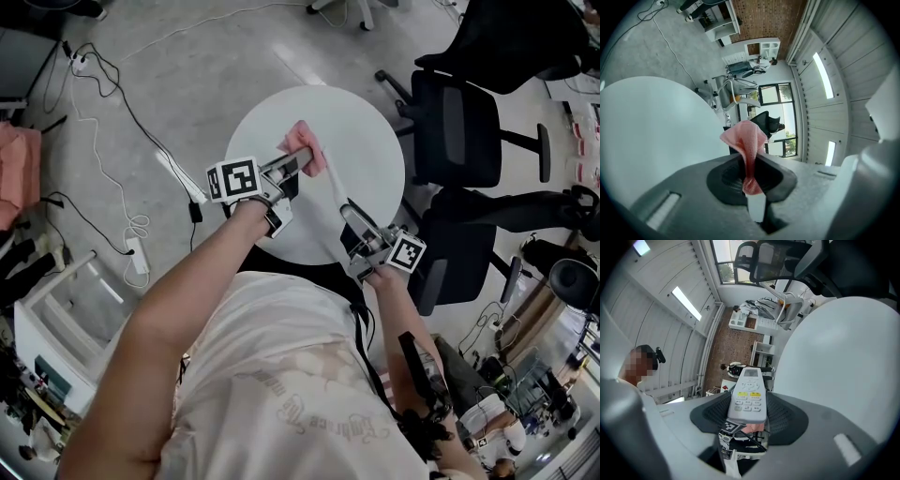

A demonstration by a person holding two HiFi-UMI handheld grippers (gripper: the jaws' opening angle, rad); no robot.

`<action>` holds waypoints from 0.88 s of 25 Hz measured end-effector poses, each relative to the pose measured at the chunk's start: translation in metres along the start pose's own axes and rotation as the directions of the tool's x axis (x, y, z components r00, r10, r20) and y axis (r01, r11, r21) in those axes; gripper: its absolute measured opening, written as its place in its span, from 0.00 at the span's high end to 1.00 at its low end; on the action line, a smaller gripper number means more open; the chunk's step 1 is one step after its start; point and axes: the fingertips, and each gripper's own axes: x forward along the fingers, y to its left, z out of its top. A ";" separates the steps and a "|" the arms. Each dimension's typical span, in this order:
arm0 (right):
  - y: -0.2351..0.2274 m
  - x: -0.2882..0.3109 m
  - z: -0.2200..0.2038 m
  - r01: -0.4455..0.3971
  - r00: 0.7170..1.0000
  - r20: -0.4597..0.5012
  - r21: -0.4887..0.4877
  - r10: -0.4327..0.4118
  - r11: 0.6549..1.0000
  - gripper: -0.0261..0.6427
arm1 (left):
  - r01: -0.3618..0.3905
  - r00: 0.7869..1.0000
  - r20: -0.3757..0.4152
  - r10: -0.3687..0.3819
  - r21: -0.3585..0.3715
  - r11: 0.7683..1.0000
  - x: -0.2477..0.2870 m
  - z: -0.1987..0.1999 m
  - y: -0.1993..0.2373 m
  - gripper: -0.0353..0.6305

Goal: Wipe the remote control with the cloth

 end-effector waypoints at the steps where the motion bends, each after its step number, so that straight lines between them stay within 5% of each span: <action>1: 0.000 0.000 0.000 0.001 1.000 0.000 0.000 -0.001 1.000 0.59 | 0.006 1.000 -0.008 -0.006 -0.003 1.000 0.001 -0.002 -0.001 0.91; 10: -0.003 0.011 0.010 0.000 1.000 0.029 0.000 0.000 1.000 0.59 | -0.009 0.975 -0.224 0.002 -0.030 0.999 0.009 -0.078 0.000 0.91; 16: -0.018 0.013 0.013 0.053 0.998 0.042 0.004 -0.053 0.999 0.59 | -0.061 0.935 -0.352 0.047 -0.028 0.998 0.006 -0.122 0.014 0.91; 22: -0.036 0.014 0.012 0.122 0.991 0.049 -0.002 -0.122 0.993 0.59 | -0.079 0.916 -0.396 0.063 -0.025 0.997 0.001 -0.137 0.022 0.91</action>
